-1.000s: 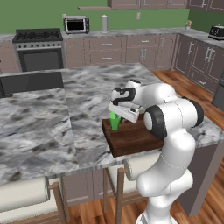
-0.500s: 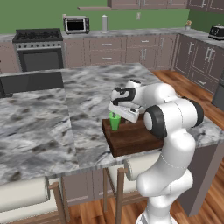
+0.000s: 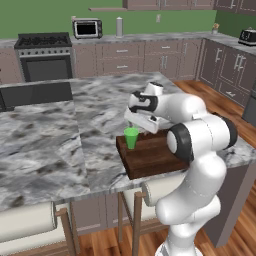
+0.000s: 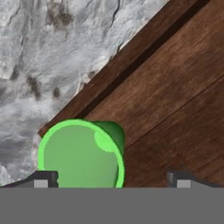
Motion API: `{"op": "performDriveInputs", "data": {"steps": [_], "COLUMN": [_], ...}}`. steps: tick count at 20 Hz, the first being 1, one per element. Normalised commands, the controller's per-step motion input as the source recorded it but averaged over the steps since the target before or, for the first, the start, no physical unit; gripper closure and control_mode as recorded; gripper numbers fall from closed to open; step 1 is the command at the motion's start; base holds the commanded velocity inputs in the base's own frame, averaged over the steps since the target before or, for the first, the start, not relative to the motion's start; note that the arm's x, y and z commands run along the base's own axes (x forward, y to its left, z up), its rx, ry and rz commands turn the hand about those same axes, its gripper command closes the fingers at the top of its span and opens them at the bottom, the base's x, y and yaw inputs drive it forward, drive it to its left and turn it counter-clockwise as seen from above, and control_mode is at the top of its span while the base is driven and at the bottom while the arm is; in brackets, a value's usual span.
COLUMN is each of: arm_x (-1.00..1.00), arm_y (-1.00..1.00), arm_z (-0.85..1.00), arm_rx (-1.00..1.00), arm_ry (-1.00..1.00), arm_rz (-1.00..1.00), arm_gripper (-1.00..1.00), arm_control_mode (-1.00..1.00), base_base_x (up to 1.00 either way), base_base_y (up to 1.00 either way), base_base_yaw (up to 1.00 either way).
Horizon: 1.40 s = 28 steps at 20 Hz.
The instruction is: There is a tray on the dining counter. Grab the cup, mug, and pitcher and place them on the tray. The pitcher may be placed next to the tray if it cannot fit the tray.
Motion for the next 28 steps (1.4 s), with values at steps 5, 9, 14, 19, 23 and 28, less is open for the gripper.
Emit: {"op": "performDriveInputs", "data": {"steps": [5,9,14,19,23,28], "arm_x": [-0.42,-0.81,-1.00,-1.00,-0.81,-0.53], "arm_y": [-0.01,-0.14,-0.07,0.00,0.00,0.00], "arm_z": [0.75,0.73,0.80,0.91,0.98,0.99], "arm_rx": [-0.06,-0.07,-0.10,-0.09,-0.07,-0.02], "arm_ry": [-0.08,-0.07,-0.14,-0.07,0.00,0.00], "arm_rz": [0.02,0.11,0.14,0.14,0.07,0.03], "arm_gripper": [-1.00,-1.00,-1.00,-1.00,-1.00,-1.00], "arm_control_mode": [-1.00,-1.00,-1.00,-1.00,-1.00,-1.00], "base_base_x": [0.00,0.00,0.00,0.00,0.00,0.00], "base_base_y": [0.00,0.00,0.00,0.00,0.00,0.00], "base_base_yaw": [0.00,0.00,0.00,0.00,0.00,0.00]}}
